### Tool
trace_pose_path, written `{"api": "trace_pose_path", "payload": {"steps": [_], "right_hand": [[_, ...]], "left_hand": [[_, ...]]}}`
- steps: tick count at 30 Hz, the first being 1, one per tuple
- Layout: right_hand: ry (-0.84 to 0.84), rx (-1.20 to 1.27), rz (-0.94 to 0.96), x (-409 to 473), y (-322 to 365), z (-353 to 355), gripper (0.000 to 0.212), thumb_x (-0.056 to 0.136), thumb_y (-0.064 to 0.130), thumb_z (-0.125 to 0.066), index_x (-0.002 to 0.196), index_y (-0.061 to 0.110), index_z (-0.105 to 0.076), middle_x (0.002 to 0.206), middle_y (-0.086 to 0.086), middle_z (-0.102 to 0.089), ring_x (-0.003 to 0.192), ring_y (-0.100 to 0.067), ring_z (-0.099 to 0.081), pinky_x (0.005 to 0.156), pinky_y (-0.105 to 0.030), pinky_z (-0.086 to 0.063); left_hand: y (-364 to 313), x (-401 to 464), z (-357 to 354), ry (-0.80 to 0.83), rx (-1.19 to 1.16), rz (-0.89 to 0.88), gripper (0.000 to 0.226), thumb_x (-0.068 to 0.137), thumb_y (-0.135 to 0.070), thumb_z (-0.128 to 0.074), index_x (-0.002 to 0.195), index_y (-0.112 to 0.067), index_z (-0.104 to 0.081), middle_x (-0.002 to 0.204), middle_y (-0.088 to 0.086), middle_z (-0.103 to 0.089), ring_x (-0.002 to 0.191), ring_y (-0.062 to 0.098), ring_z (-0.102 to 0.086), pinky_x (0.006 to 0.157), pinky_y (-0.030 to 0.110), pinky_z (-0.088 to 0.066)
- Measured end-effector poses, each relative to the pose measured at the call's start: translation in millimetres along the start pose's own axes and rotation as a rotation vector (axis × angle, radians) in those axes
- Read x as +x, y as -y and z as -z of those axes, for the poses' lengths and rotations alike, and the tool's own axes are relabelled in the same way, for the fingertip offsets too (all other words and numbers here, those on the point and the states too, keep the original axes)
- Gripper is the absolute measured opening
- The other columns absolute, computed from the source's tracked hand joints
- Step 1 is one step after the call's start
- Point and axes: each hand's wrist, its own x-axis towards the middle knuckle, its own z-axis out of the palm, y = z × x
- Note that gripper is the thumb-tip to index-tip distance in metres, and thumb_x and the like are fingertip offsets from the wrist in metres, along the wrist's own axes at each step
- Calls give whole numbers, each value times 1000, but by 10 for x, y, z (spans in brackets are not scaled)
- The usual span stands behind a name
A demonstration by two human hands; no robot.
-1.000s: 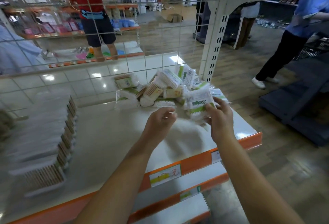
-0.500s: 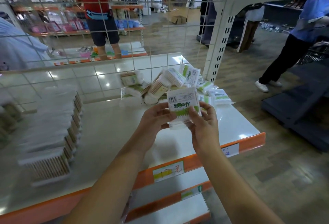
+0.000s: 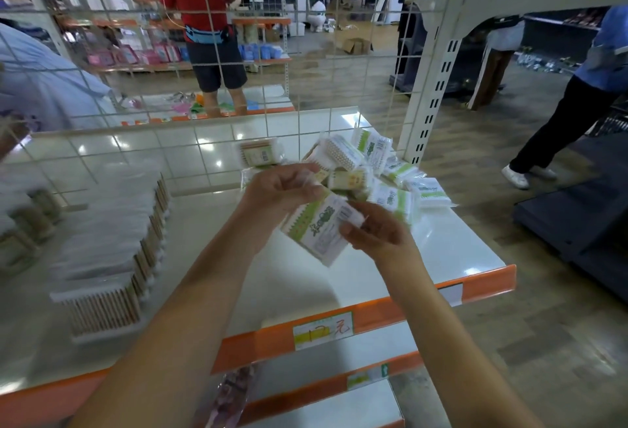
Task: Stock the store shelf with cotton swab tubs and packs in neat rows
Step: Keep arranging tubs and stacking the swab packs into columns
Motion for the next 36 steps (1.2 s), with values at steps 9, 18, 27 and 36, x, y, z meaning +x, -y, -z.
{"api": "trace_pose_path", "payload": {"steps": [9, 18, 27, 36], "right_hand": [[-136, 219, -35, -67, -17, 58, 11, 79, 1, -63, 90, 4, -64, 72, -4, -68, 59, -16, -61, 60, -24, -52], [-186, 210, -20, -118, -68, -124, 23, 72, 12, -67, 93, 4, -60, 79, -6, -68, 64, -19, -66, 54, -23, -50], [-368, -385, 266, -108, -237, -288, 44, 73, 12, -77, 93, 41, -51, 80, 8, -47, 64, -2, -43, 58, -12, -38], [-139, -406, 347, -159, -154, -573, 23, 73, 43, -64, 94, 37, -58, 90, 10, -60, 76, 1, -60, 61, -8, -44]], "left_hand": [[201, -78, -20, 26, -89, 123, 45, 63, -15, -67, 106, -6, -62, 89, 4, -71, 84, 21, -66, 74, 35, -54], [370, -318, -106, 40, -333, 128, 24, 71, -11, -61, 93, -13, -73, 94, 8, -72, 84, 18, -68, 66, 26, -57], [414, -478, 46, -79, -366, 139, 29, 65, -11, -66, 94, -9, -67, 90, 6, -72, 82, 18, -67, 63, 25, -56], [364, -720, 192, -187, -167, 40, 45, 49, -28, -80, 89, -17, -63, 86, 1, -70, 79, 15, -65, 65, 25, -53]]}}
